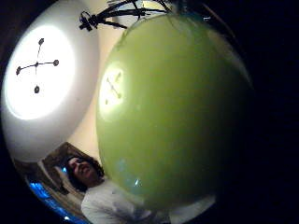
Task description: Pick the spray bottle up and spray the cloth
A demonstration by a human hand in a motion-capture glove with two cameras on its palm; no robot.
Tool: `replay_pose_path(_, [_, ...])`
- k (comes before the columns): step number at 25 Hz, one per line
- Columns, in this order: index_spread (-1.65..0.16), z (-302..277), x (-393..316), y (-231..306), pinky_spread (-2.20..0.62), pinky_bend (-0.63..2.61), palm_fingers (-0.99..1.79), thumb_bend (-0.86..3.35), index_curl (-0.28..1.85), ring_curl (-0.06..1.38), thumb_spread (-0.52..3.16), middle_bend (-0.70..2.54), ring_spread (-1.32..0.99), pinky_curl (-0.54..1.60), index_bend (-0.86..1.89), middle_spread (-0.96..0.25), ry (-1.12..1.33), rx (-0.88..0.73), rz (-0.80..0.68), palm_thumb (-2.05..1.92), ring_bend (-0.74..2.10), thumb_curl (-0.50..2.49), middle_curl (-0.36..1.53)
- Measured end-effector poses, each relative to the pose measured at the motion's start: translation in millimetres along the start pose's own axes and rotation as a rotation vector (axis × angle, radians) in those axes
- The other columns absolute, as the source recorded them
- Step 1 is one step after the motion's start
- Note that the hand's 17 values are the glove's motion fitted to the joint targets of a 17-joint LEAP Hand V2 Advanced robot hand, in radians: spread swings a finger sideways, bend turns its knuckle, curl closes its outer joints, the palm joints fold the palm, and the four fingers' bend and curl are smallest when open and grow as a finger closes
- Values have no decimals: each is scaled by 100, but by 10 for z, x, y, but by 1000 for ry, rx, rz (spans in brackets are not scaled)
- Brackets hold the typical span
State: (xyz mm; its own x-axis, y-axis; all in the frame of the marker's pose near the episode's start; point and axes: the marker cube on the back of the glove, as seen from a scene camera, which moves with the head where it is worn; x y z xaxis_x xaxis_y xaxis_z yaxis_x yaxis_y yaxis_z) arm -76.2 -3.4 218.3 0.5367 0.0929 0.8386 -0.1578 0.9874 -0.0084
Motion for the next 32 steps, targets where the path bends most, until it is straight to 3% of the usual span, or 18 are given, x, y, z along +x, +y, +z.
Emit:
replay_pose_path(7, [-36,84,21,-140,2,47,41,-5,31,41,88,32,-18,39,10,-14,-38,13,21,58,62,42,44])
replay_pose_path(17, [-36,313,54,-353,0,40,47,-5,28,39,86,30,-17,37,12,-14,-21,-87,-52,51,57,38,41])
replay_pose_path(23, [-34,433,92,-478,-2,38,51,-4,27,37,86,31,-18,36,10,-13,-61,-81,-9,50,56,37,41])
replay_pose_path(32, [-29,484,79,-514,0,24,79,-5,27,38,85,32,-19,32,13,-11,-68,13,103,46,64,36,41])
